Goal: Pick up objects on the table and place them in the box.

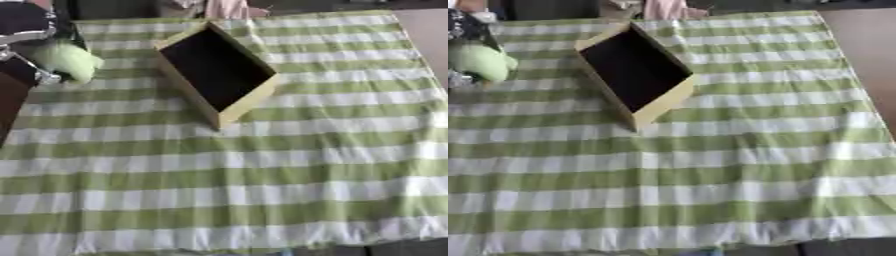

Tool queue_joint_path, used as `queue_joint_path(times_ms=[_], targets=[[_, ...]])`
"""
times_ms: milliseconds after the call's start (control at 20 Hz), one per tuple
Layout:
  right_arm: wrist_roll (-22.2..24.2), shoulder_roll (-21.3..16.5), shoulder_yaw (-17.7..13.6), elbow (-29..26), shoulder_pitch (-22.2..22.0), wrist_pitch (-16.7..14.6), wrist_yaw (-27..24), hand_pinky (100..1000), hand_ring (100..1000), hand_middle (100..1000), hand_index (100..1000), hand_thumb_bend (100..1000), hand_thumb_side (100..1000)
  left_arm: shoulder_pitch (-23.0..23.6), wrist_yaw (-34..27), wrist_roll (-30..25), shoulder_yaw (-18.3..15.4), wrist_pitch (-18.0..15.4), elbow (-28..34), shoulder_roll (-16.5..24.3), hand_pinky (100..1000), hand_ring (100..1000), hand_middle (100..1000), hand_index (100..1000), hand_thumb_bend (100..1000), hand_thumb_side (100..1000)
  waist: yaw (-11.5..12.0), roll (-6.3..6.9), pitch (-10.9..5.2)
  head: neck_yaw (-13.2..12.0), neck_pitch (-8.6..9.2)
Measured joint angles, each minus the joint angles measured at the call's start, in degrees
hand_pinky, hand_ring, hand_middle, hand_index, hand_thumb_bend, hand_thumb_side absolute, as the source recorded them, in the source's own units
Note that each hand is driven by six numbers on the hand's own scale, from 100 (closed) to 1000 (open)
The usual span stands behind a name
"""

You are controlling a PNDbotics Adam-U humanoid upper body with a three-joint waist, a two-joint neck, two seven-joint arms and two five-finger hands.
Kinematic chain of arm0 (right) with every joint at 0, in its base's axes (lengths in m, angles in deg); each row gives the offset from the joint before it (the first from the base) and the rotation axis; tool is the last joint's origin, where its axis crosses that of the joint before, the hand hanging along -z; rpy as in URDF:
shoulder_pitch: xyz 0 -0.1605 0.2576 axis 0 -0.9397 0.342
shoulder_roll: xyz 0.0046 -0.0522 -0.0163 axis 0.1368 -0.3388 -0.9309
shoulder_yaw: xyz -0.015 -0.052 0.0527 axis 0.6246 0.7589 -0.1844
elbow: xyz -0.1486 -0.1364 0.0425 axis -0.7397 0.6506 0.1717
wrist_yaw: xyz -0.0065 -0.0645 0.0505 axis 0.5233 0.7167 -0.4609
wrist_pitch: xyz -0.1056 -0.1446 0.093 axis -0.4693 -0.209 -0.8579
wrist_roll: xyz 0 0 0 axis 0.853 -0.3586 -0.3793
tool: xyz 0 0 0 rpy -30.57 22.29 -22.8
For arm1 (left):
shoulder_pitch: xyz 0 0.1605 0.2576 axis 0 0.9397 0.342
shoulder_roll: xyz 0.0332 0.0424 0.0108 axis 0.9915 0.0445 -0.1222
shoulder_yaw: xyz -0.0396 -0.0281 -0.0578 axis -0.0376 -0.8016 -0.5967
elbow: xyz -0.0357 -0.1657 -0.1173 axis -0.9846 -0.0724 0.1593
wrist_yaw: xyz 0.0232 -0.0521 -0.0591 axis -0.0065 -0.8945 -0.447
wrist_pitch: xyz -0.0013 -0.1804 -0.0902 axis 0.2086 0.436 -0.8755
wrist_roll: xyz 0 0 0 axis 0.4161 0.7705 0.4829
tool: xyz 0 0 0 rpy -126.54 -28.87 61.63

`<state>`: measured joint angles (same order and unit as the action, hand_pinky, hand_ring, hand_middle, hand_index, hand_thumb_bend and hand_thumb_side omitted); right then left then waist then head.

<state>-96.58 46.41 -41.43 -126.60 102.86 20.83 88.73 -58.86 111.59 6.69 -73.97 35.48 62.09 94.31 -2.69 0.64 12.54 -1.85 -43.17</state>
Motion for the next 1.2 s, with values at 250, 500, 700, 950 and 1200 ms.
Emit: queue_joint_path(times_ms=[250,500,700,950,1200], targets=[[0.04,0.00,0.03,0.01,0.00,-0.01,0.00,649,605,578,793,100,1000,-5.01,0.26,-1.34,0.67,-0.05,-2.41,-5.67,323,549,605,744,100,100,-0.10,0.00,-0.16,-0.03,0.01],[0.33,0.05,0.36,0.01,0.26,-0.12,-0.05,648,605,578,793,100,1000,-9.48,0.97,-1.89,0.67,0.16,-5.97,-11.56,307,536,594,737,100,122,-0.56,-0.02,-0.16,-0.35,0.04],[0.54,0.47,0.48,0.01,0.48,0.00,-0.31,647,604,577,793,100,1000,-12.09,2.20,-1.93,0.43,0.21,-9.39,-16.04,302,531,588,731,100,134,-1.21,-0.02,-0.16,-0.93,0.46],[0.84,0.81,0.70,0.01,0.56,-0.02,-0.60,647,604,577,793,100,1000,-13.65,5.04,-0.70,-1.19,0.46,-13.12,-20.73,299,529,585,728,100,138,-1.75,0.02,0.24,-1.53,0.88],[1.13,1.25,0.73,0.01,0.98,0.02,-1.05,646,604,576,792,100,1000,-14.25,9.60,1.79,-2.46,0.58,-16.41,-24.06,305,533,588,726,100,152,-2.33,0.09,0.59,-2.01,1.32]])
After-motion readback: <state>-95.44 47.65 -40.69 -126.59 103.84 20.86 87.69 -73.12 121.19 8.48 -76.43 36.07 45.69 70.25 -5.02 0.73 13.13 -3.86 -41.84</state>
